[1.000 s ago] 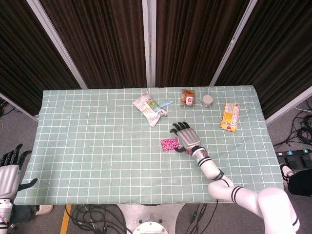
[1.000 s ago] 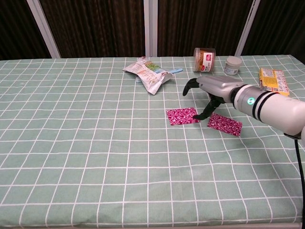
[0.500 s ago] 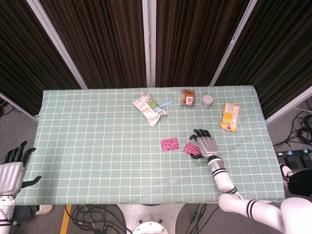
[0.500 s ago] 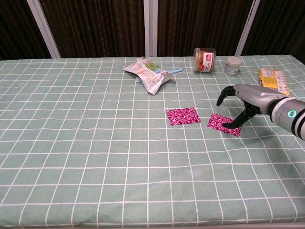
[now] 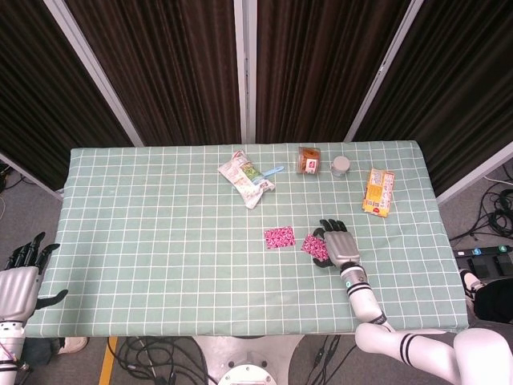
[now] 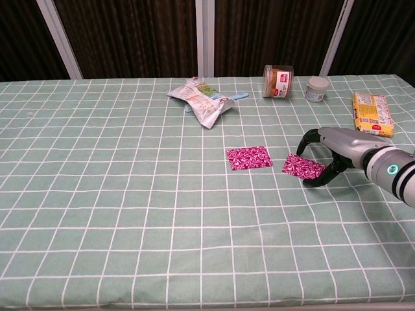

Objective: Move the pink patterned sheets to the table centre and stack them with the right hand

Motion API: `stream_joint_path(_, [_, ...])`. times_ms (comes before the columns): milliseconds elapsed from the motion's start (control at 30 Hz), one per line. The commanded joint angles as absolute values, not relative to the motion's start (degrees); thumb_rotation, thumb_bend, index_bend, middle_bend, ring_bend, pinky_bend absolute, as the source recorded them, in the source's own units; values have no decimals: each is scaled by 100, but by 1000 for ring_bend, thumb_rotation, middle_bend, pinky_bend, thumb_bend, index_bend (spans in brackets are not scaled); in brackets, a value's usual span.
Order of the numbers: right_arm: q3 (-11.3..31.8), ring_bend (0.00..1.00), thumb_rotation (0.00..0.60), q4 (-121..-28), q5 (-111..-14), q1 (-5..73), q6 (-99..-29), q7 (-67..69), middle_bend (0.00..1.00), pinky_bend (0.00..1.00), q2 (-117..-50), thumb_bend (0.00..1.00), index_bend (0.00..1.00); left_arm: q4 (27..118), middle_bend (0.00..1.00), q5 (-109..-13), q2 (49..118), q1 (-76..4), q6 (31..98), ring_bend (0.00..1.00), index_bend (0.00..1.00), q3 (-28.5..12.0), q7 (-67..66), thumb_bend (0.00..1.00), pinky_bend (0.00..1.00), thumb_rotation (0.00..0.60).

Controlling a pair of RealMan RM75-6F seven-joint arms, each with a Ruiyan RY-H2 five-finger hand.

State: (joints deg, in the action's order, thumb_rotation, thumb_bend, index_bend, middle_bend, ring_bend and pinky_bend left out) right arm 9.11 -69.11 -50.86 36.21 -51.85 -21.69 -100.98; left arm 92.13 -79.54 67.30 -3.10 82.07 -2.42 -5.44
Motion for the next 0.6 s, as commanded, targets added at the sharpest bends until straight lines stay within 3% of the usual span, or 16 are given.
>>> stream_joint_path(33, [902, 0, 519, -6911, -5075, 3612, -5179, -2193, 77, 0, -10110, 141, 292, 9178, 124, -7975, 6746, -312, 8210, 109, 232, -235, -508, 19, 126, 600])
stream_joint_path(467, [952, 0, 525, -6803, -5025, 3639, -5043, -2209, 78, 0, -10138, 139, 295, 9206, 124, -7941, 6738, -335, 8172, 109, 233, -237, -543, 19, 126, 600])
stream_joint_path(600, [940, 0, 517, -6789, -5055, 3636, -5039, -2212, 81, 0, -10151, 139, 343, 9215, 124, -7939, 6728, -331, 8186, 109, 232, -240, -547, 19, 126, 600])
